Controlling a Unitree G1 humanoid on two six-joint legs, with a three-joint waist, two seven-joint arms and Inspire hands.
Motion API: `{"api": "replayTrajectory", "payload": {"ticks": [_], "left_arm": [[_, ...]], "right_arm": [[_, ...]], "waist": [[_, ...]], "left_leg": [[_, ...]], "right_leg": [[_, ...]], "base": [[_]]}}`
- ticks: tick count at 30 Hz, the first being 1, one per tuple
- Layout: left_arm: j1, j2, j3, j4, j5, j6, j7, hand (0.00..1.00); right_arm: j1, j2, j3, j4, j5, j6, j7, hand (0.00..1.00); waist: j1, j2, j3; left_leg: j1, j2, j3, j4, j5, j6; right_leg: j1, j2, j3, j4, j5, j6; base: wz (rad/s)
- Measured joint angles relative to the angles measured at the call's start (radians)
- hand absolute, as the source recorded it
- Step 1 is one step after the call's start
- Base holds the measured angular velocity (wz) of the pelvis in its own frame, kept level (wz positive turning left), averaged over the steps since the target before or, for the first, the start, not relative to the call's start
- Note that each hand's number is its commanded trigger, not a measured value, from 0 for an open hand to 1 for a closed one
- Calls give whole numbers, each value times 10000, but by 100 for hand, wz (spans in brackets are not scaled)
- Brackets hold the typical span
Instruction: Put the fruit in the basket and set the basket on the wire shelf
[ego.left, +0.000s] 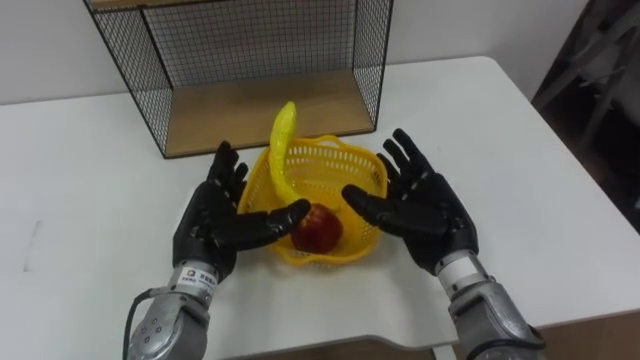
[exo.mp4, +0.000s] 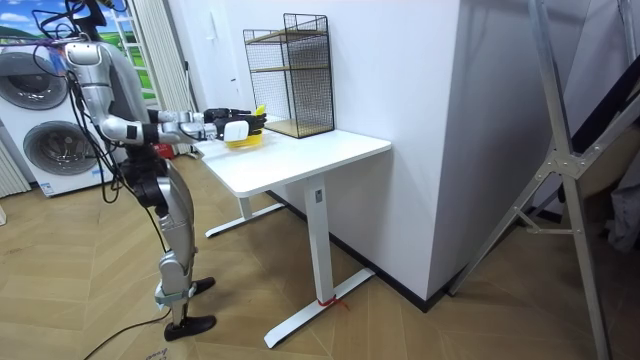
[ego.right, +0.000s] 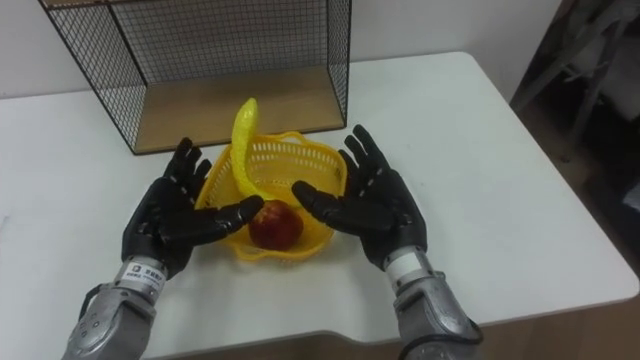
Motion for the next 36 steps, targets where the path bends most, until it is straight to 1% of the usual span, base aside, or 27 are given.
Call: {"api": "replayTrajectory", "payload": {"ticks": [3,7,10,15,19,24,26,28,33,36], "left_arm": [[2,-1,-45,254,-1,1,-7,0],[2,-9,-85,351,10,-2,-7,0],[2,8,-217,457,11,-10,-7,0],[6,60,-420,600,11,-9,-8,0],[8,66,-472,603,11,-9,-9,0],[8,57,-498,603,11,-8,-8,0],[8,59,-515,602,7,-8,-8,0],[8,57,-543,602,10,-8,-7,0],[8,62,-712,599,-25,-8,-7,0],[8,82,-827,600,-20,-7,-7,0]], "right_arm": [[1,-3,59,0,0,-38,0,0],[4,-33,210,0,-49,-51,-1,0],[3,-52,338,9,-75,-140,-18,0],[3,-48,369,11,-97,-156,-30,0],[3,-40,371,24,-196,-155,-49,0],[2,-14,386,26,-418,-156,-95,0],[2,-6,420,58,-437,-156,-115,0],[2,-4,432,89,-440,-156,-129,0],[1,-13,488,117,-433,-157,-218,0],[-2,-55,535,158,-428,-166,-319,0]], "waist": [[-5,63,6],[-1,63,6],[-5,61,6],[1,51,10],[14,-13,35],[21,-116,23],[41,-179,-2],[40,-213,-9],[55,-210,-9],[56,-183,8]], "left_leg": [[-4,7,-1,0,0,-1],[-10,12,-22,-2,-3,-5],[-12,4,-20,6,-3,-5],[-14,-9,-26,-1,-3,-5],[-27,-60,-56,2,-3,-6],[-33,-73,-66,5,-3,-5],[-29,-73,-75,22,-3,-5],[-17,-78,-90,26,-3,-5],[-34,-95,-214,29,-3,-3],[-33,-117,-339,9,-4,-2]], "right_leg": [[-3,8,1,2,6,-9],[-9,12,-2,7,11,-17],[-10,7,-13,9,11,-16],[-5,8,-19,7,11,-16],[2,10,-45,6,10,-16],[15,5,-63,4,11,-16],[29,4,-79,3,11,-15],[53,0,-96,-3,12,-14],[83,-6,-136,-6,12,-13],[162,-19,-277,-15,12,-12]], "base": [[0],[0],[0],[0],[1],[0],[0],[0],[3],[11]]}}
